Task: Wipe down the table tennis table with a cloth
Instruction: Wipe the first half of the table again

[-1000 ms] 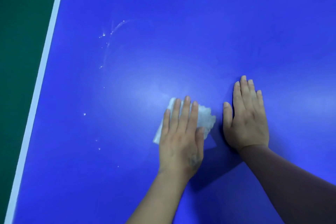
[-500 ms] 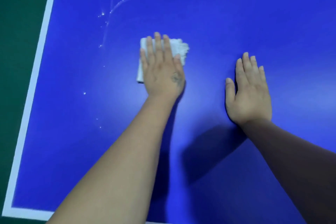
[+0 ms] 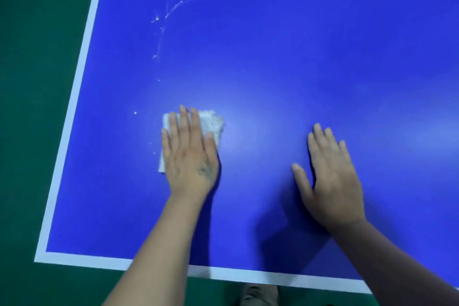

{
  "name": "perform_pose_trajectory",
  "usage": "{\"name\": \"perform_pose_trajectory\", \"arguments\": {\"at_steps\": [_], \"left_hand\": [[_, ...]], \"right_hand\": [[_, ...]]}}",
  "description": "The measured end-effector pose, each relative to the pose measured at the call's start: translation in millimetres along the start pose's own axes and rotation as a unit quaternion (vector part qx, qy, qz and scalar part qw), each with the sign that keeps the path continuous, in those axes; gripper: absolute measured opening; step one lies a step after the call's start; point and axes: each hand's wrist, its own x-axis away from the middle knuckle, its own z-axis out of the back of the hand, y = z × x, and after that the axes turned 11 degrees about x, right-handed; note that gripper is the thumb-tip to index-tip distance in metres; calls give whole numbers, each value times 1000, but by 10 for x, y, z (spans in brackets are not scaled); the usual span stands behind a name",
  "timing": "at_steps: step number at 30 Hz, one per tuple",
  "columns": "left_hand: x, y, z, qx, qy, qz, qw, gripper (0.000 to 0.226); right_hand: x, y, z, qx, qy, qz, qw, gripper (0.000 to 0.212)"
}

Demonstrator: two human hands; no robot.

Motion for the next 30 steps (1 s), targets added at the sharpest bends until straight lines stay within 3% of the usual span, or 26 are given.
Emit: {"name": "perform_pose_trajectory", "arguments": {"at_steps": [3,6,10,15,19,23,27,30], "left_hand": [[-407,127,-73,13,23,43,999,68],[-469,469,-245,22,21,-6,1000,68],[44,855,-422,18,-3,-118,993,65],[922,753,-363,3,-49,-153,987,62],[1246,270,-147,6,-38,-107,994,62],[834,-93,-20,-16,-4,3,1000,64],[190,101,-131,7,36,65,997,68],[1,466,-309,14,25,28,999,70]], "right_hand": [[208,10,20,33,-33,-5,999,70],[197,27,-6,30,-39,-11,999,70],[214,45,-44,20,-33,-20,999,62],[201,44,-53,19,-30,-20,999,60],[216,29,-44,24,-34,-25,999,60],[214,19,-16,37,-44,-28,998,61],[212,8,-5,42,-49,-33,997,61],[202,6,-9,49,-50,-33,997,60]]}}
